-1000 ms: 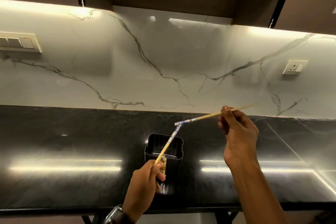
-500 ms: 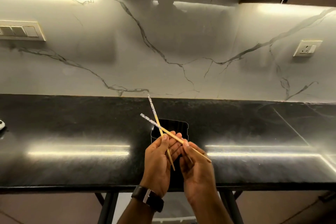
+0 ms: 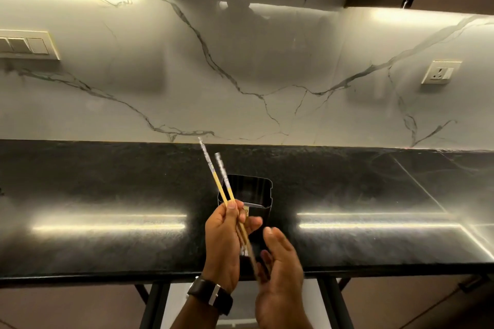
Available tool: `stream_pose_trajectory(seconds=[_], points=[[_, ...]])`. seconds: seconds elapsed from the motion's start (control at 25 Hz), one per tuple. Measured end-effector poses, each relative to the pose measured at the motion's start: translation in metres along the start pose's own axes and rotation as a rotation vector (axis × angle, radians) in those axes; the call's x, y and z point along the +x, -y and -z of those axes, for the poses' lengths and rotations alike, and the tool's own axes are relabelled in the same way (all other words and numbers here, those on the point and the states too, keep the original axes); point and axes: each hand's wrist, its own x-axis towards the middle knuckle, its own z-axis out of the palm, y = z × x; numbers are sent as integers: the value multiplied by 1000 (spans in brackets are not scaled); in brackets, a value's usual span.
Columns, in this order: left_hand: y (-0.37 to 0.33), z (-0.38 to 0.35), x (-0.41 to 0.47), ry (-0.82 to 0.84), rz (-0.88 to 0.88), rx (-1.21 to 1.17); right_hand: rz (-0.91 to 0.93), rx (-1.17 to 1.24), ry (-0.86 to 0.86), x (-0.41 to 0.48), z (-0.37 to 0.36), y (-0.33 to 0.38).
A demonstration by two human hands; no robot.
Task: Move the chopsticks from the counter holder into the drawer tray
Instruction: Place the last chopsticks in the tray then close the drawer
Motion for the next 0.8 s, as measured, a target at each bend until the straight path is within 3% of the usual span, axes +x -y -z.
stream_pose_trajectory(seconds=[0.08,0.2,0.28,0.4,0.8], points=[[1,7,-5,41,-73,207,265,-48,-111,1,1,15],[8,8,-17,186,-43,348,550,-355,203,7,-9,39],[12,5,-24,292,2,368,522,-457,344,12,-17,55],[16,6,-32,399,59,391,406,-433,389,22,-15,74],[21,48,-41,502,214,618,344,-490,562,35,7,75]])
